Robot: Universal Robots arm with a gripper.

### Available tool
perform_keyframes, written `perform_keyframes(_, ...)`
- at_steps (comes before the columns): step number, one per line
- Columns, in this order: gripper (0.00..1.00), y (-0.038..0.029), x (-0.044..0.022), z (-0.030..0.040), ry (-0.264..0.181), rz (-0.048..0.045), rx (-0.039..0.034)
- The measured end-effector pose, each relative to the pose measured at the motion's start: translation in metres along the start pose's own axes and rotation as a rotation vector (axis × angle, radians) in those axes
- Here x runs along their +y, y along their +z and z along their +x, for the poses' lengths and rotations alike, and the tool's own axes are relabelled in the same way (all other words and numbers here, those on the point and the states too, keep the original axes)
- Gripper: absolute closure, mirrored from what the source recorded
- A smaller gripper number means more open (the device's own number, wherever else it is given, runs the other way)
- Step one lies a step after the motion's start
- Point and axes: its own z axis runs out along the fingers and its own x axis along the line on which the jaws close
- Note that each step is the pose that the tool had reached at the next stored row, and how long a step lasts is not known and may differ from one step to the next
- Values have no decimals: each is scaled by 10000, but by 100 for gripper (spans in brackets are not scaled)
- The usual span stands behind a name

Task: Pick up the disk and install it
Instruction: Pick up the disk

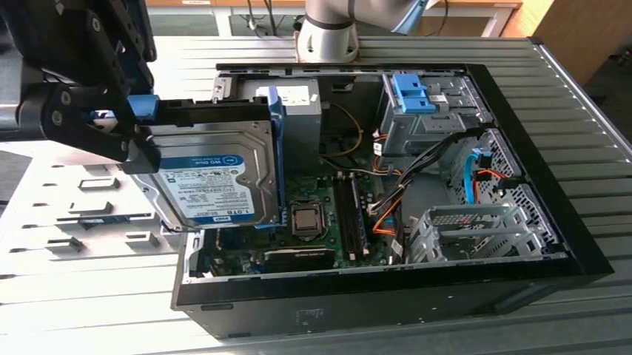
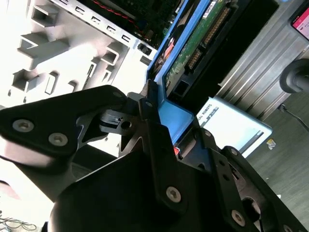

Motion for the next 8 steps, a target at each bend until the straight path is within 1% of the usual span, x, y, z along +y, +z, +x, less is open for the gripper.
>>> perform_keyframes(8,63,0,-1,0,0,0,-1)
